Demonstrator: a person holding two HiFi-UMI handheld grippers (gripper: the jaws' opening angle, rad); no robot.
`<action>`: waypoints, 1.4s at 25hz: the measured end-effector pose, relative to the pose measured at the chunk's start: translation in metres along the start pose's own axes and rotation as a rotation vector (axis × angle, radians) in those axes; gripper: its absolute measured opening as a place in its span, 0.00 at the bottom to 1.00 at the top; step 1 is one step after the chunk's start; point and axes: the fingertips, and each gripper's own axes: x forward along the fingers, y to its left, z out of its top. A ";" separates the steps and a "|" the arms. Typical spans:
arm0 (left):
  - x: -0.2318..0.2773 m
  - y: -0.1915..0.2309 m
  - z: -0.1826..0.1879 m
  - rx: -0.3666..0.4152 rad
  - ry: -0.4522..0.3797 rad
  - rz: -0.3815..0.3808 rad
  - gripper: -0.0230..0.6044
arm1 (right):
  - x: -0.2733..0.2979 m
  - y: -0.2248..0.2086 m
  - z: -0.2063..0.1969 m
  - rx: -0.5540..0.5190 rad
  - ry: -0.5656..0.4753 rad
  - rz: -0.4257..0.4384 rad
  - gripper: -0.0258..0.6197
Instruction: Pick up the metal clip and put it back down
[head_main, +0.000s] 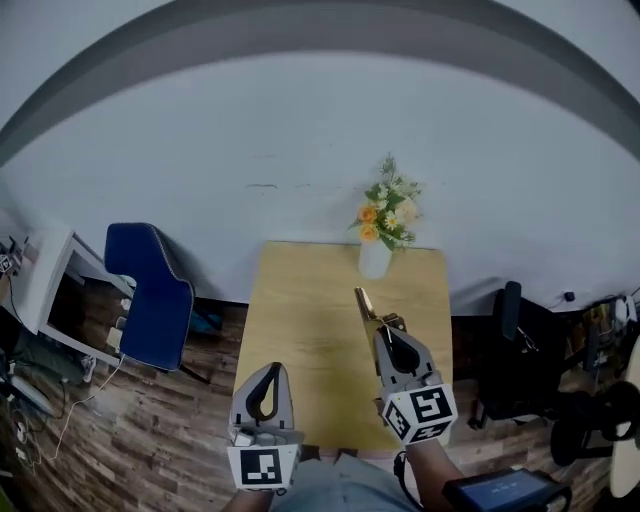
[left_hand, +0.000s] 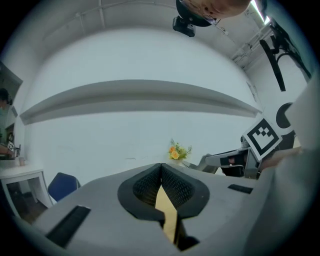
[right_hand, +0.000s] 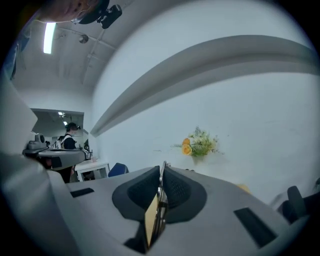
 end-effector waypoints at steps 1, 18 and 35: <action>-0.009 0.000 0.004 -0.001 -0.004 0.013 0.07 | -0.005 0.004 0.005 -0.007 -0.006 0.008 0.12; -0.067 0.098 0.001 -0.033 -0.015 0.234 0.07 | 0.058 0.103 0.018 -0.101 -0.004 0.200 0.12; -0.007 0.220 -0.109 -0.095 0.226 0.169 0.07 | 0.201 0.162 -0.136 -0.020 0.234 0.222 0.12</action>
